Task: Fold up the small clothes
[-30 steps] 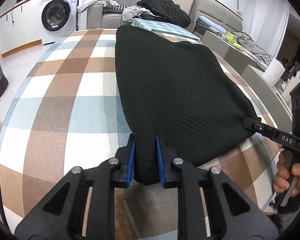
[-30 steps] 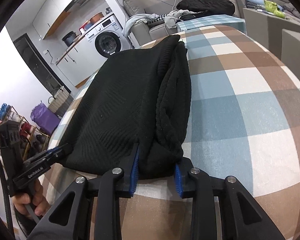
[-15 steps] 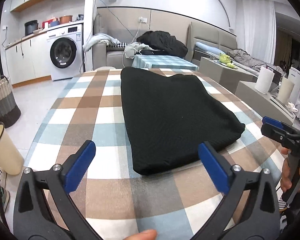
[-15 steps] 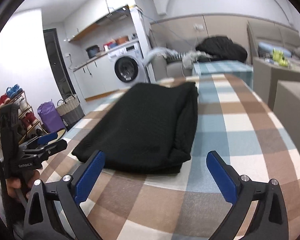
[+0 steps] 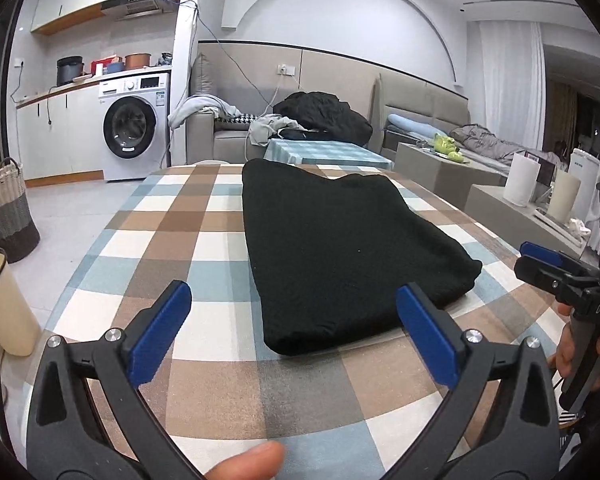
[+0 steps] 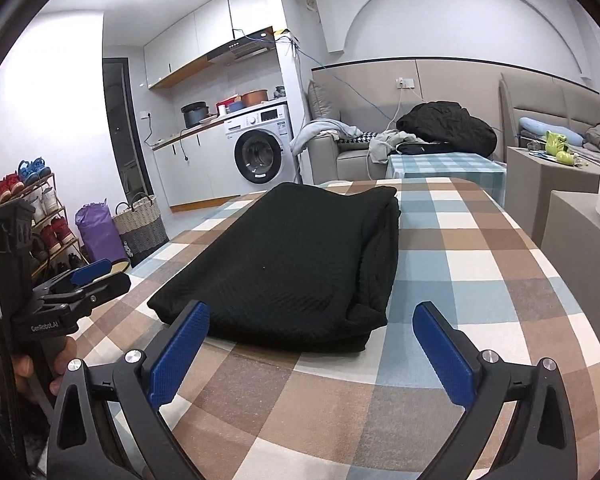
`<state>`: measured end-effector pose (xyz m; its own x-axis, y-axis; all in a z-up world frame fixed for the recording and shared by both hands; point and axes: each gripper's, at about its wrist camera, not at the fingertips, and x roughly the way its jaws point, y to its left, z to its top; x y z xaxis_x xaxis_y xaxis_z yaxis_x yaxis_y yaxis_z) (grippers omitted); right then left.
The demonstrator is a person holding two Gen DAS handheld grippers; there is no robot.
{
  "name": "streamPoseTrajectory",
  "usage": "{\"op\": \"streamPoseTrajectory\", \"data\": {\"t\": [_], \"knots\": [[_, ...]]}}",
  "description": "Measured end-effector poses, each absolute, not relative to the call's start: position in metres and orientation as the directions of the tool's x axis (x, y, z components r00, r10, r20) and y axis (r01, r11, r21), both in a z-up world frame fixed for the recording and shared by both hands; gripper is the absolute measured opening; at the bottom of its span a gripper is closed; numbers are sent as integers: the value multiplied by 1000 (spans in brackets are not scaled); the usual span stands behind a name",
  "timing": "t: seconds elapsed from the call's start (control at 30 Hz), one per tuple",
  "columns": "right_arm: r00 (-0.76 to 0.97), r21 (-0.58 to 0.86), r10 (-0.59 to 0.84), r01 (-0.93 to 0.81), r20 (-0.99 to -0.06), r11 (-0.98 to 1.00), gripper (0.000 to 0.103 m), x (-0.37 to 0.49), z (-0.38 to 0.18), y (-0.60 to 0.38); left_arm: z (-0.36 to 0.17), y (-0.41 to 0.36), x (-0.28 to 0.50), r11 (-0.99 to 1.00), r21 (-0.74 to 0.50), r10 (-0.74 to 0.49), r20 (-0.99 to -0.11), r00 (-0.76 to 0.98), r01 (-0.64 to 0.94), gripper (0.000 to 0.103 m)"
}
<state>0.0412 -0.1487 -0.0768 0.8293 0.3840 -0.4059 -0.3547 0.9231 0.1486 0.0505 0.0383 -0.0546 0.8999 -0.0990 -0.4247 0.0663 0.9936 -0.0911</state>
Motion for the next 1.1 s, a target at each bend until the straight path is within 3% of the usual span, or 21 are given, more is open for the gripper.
{"op": "streamPoseTrajectory", "data": {"t": [0.2,1.1], "knots": [[841,147,392,-363,-373,920,103,35,-78,-149,-57,41,48,991,-107,-120,-406,906,84,102],[835,146,399,-371,-380,917,103,32,-86,-148,-62,36,49,992,-89,-122,-429,895,92,102]]}}
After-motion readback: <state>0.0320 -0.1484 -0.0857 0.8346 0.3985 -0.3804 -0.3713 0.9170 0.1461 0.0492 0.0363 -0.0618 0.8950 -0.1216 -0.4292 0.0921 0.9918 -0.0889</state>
